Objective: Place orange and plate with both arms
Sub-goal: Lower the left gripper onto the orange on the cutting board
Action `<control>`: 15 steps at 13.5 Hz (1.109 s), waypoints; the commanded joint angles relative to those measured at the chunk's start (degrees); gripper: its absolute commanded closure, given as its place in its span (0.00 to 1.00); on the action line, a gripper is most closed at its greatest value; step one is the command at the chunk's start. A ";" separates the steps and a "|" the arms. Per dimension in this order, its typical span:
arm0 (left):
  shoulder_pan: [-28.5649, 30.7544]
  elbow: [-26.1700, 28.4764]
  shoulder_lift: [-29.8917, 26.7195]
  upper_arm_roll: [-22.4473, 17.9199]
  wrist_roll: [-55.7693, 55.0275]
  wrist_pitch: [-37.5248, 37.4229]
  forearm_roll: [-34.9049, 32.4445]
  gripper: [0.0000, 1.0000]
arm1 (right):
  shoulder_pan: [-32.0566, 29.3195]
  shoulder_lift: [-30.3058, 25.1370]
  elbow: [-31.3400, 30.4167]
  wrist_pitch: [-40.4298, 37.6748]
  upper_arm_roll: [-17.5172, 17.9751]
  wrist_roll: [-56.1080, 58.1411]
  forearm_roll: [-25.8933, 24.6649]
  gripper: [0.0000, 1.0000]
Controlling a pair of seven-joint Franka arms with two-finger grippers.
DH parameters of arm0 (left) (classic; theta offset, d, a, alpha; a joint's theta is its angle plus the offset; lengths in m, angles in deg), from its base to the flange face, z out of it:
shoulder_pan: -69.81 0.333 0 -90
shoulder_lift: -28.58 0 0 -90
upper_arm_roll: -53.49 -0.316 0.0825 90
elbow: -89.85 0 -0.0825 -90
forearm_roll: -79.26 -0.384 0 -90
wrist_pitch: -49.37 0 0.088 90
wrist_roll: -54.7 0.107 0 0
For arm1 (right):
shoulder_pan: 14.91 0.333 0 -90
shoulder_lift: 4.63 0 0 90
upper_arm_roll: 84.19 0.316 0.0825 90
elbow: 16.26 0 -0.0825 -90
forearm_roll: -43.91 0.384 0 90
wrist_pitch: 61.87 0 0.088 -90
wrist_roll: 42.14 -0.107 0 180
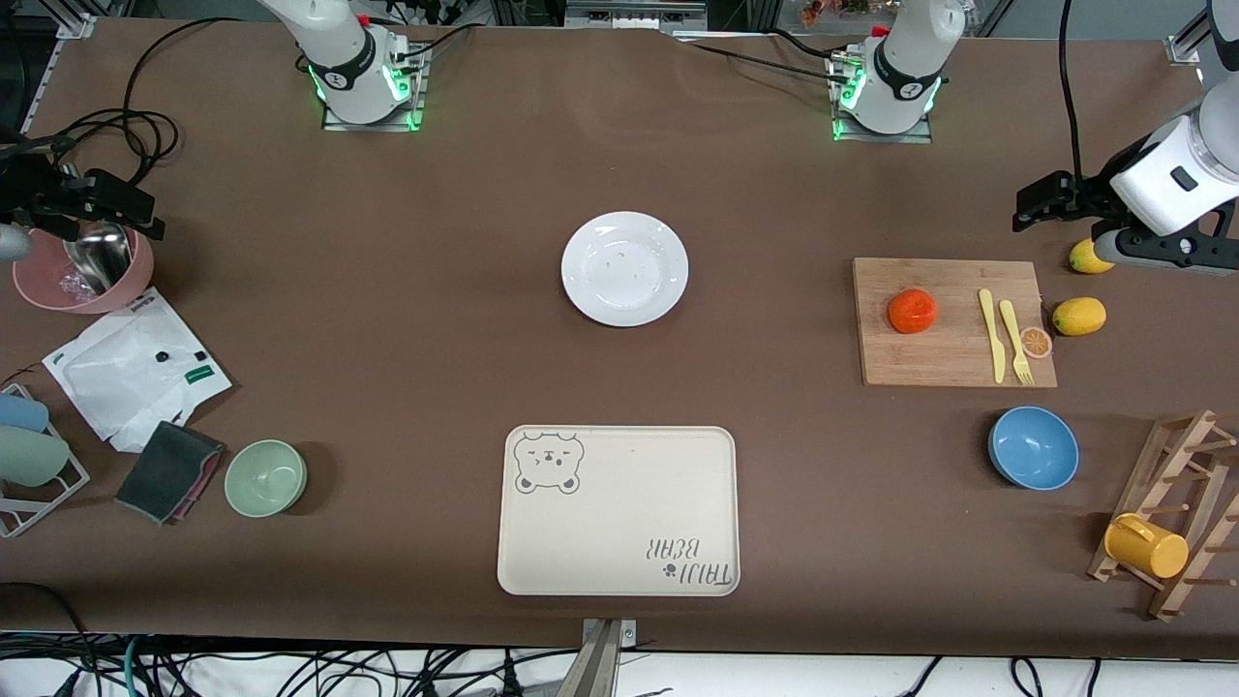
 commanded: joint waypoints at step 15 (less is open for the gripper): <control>-1.44 24.74 13.52 1.03 1.23 31.04 -3.00 0.00 | 0.24 0.41 0.33 -0.54 0.24 0.71 -1.40 0.00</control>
